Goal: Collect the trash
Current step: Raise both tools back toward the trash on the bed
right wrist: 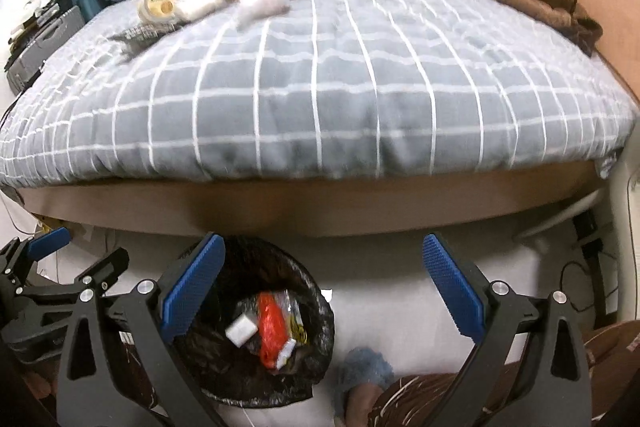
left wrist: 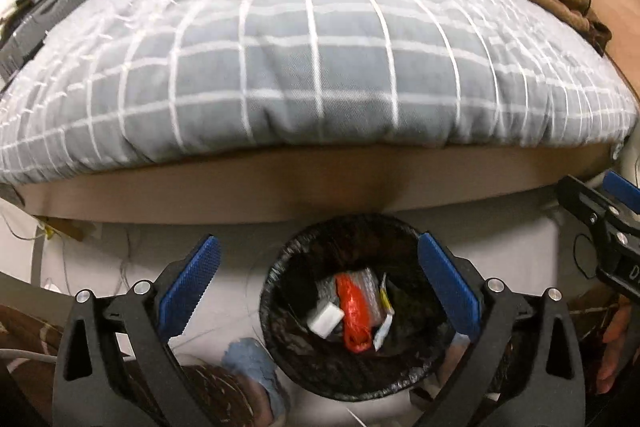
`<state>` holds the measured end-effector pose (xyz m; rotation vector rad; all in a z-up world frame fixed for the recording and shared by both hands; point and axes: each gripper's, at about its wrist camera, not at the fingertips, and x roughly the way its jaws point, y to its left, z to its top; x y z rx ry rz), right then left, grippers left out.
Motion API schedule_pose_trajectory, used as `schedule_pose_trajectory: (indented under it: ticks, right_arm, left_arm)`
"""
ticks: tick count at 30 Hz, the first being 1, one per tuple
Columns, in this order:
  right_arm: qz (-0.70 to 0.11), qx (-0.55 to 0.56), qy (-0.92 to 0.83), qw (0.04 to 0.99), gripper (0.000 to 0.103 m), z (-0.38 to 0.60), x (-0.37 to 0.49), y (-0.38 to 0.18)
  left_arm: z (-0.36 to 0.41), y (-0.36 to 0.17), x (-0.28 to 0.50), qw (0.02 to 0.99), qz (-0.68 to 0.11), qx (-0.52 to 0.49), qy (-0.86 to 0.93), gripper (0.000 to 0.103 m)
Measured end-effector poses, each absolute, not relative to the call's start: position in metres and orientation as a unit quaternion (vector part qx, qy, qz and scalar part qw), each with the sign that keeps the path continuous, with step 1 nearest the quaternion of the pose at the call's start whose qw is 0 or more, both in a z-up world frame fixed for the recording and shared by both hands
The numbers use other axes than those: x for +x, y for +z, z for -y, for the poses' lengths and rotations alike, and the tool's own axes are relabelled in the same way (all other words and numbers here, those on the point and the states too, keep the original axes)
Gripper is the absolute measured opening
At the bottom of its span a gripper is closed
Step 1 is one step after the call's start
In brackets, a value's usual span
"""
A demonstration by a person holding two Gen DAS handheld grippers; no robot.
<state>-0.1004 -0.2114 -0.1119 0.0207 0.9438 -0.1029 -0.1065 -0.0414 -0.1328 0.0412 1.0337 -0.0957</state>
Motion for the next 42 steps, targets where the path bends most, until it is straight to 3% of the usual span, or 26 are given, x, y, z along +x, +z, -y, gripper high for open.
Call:
schedule_pose_trajectory:
  ticks: [20,42]
  right_arm:
    - [-0.384,-0.018,-0.03,0.923,0.095,0.198,-0.049,-0.044]
    - [-0.388,-0.025,-0.009,0.921,0.095,0.19,0.089,-0.045]
  left_arm:
    - [0.007,-0.053,-0.047,0.911,-0.411,0.0,-0.03,0.097]
    - [0.008,-0.045,0.096,0.921,-0.387,0.015,-0.031,0.097]
